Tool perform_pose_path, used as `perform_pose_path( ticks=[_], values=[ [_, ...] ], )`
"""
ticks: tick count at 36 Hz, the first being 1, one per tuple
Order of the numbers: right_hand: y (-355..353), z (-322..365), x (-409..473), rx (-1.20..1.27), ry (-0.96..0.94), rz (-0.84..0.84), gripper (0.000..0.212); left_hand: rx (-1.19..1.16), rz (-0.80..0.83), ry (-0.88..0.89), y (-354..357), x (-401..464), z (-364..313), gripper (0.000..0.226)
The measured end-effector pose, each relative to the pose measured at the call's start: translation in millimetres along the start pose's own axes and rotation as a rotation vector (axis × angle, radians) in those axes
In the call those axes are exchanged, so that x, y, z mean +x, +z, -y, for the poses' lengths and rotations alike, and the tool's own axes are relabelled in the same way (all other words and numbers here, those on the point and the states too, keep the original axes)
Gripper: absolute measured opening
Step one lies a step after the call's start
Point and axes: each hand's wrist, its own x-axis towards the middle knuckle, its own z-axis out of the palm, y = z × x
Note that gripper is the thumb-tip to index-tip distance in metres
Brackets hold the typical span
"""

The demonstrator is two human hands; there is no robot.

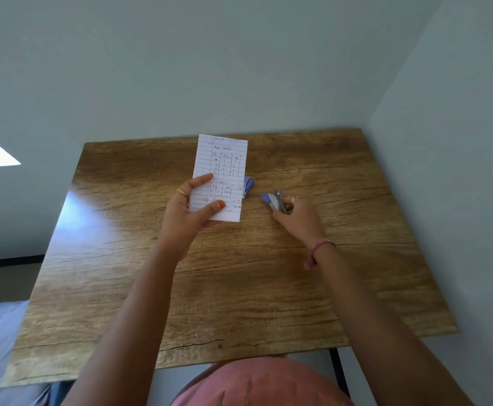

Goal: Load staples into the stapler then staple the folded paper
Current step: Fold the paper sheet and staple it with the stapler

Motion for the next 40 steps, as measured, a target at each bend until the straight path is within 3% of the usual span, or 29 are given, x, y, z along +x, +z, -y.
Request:
perform_pose_path(
  ticks=[6,11,20,27,33,40],
  values=[
    [-18,-1,-12,0.945,0.393,0.363,0.009,-0.023,0.050,-0.027,8,-3,-7,0.035],
    [-27,-5,-25,1.296,0.431,0.580,0.035,-0.018,0.053,-0.022,14,-2,-12,0.034],
    [-31,-2,-40,1.106,0.252,0.594,0.030,0.087,0.147,-0.035,29,1,-19,0.034],
    [-35,9,-45,1.026,0.223,0.563,0.056,0.141,0.170,-0.015,34,2,-26,0.034],
    [-41,18,-49,0.939,0.199,0.522,0.056,0.222,0.186,0.007,34,3,-31,0.035],
    [-47,29,-48,0.908,0.172,0.571,0.041,0.408,0.224,0.070,36,5,-36,0.036]
  ],
)
